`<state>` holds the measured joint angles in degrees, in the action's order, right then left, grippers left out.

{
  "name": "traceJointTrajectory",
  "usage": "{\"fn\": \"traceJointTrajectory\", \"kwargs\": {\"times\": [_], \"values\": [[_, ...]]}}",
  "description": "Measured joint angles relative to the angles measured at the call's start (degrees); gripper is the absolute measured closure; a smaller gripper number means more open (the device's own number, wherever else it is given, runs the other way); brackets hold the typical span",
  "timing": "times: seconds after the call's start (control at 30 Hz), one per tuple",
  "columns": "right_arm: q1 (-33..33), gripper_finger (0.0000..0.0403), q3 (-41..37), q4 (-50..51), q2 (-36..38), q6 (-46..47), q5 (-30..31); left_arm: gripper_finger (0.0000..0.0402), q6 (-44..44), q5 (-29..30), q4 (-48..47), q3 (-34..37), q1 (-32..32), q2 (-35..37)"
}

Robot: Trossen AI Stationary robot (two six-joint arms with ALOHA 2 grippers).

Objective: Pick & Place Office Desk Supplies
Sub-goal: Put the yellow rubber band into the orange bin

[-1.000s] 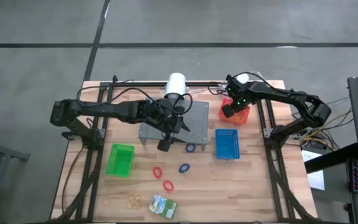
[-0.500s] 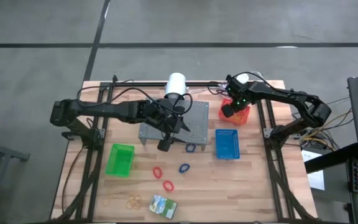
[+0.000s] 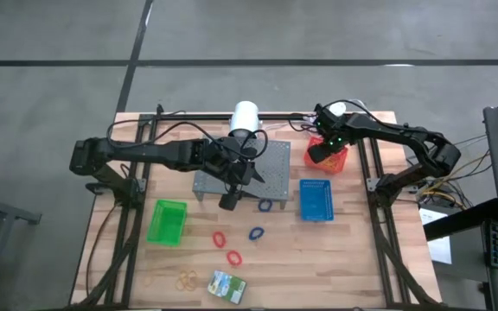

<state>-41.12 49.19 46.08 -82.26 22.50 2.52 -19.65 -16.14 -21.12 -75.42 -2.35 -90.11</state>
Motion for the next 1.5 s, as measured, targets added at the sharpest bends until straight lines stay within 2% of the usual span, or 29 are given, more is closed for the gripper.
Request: {"fn": "traceJointTrajectory", "kwargs": {"times": [0.43,0.57,0.8,0.97,1.17,1.37,1.5], "values": [[0.0,0.0258,0.0,0.0,0.0,0.0,0.0,0.0164,0.1,0.0,0.0,0.0,0.0,0.0],[0.0,0.0259,0.0,0.0,0.0,0.3,-0.3,0.0164,0.1,0.0,0.0,0.0,0.0,0.0],[0.0,0.0271,0.6,0.1,2.8,0.5,-4.5,0.0164,0.1,0.0,0.0,0.0,0.0,0.0],[0.5,0.0279,2.1,0.1,9.9,0.9,-4.4,0.0164,0.1,0.0,0.0,0.0,0.0,0.0],[4.5,0.0286,3.0,-0.6,22.9,1.8,-4.4,0.0164,0.1,0.0,0.0,0.0,0.0,0.0],[12.7,0.0288,2.8,-4.9,36.8,2.8,-3.9,0.0164,0.2,0.0,0.0,0.0,0.0,0.0],[19.9,0.0283,1.2,-13.3,44.0,0.0,-3.8,0.0164,0.1,0.0,0.0,0.0,0.0,0.0]]}}
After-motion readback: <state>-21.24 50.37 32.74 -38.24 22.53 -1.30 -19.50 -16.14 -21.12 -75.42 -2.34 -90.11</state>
